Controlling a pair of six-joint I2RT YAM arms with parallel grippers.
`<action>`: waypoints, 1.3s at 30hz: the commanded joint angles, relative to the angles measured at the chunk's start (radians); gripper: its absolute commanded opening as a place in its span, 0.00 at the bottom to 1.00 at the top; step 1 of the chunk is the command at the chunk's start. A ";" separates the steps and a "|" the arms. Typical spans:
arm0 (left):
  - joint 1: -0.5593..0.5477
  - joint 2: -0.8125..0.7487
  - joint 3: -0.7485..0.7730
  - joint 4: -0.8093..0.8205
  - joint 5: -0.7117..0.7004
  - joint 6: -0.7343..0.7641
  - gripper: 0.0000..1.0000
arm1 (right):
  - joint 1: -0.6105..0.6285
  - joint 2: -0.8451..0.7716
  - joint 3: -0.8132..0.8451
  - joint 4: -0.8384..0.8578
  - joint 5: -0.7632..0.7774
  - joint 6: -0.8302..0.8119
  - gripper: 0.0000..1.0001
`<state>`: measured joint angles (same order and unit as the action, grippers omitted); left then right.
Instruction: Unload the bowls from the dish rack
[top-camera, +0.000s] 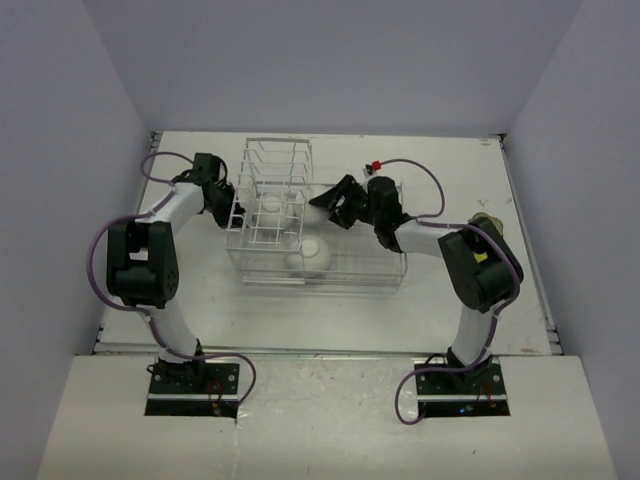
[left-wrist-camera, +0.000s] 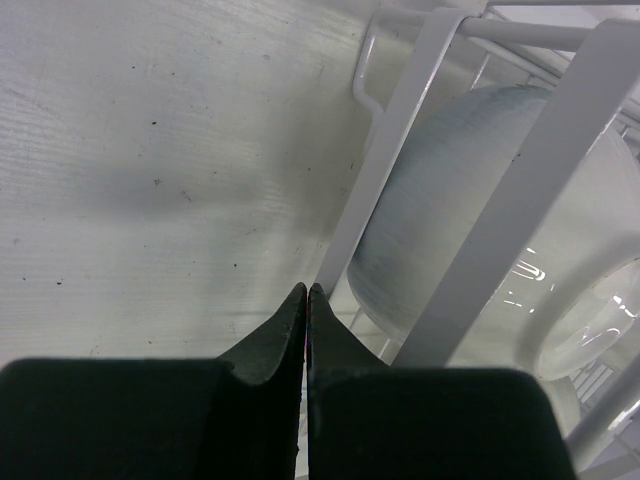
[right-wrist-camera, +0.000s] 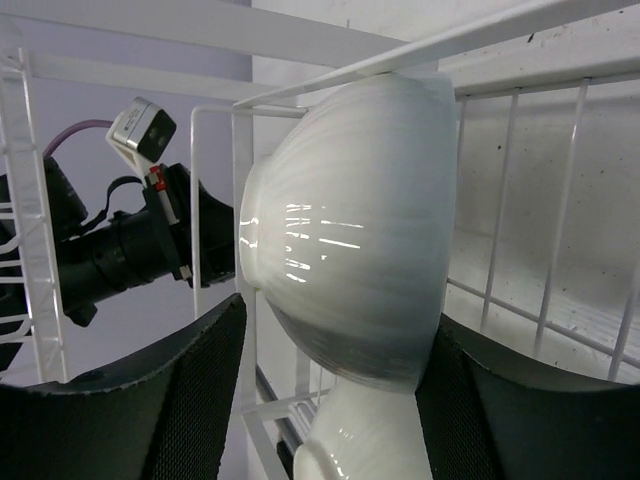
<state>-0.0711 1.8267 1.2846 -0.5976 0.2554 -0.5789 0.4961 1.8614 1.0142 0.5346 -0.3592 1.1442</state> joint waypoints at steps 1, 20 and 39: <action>-0.032 0.026 -0.013 -0.033 0.007 0.039 0.00 | -0.005 0.038 0.026 0.113 -0.026 0.022 0.64; -0.032 0.054 0.010 -0.051 -0.018 0.071 0.00 | -0.031 0.170 0.020 0.373 -0.102 0.126 0.03; -0.032 0.063 0.009 -0.013 0.027 0.045 0.00 | -0.045 0.069 -0.011 0.739 -0.319 0.316 0.00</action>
<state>-0.0746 1.8435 1.2987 -0.6033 0.2813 -0.5560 0.4721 2.0209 1.0084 1.1416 -0.6285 1.4155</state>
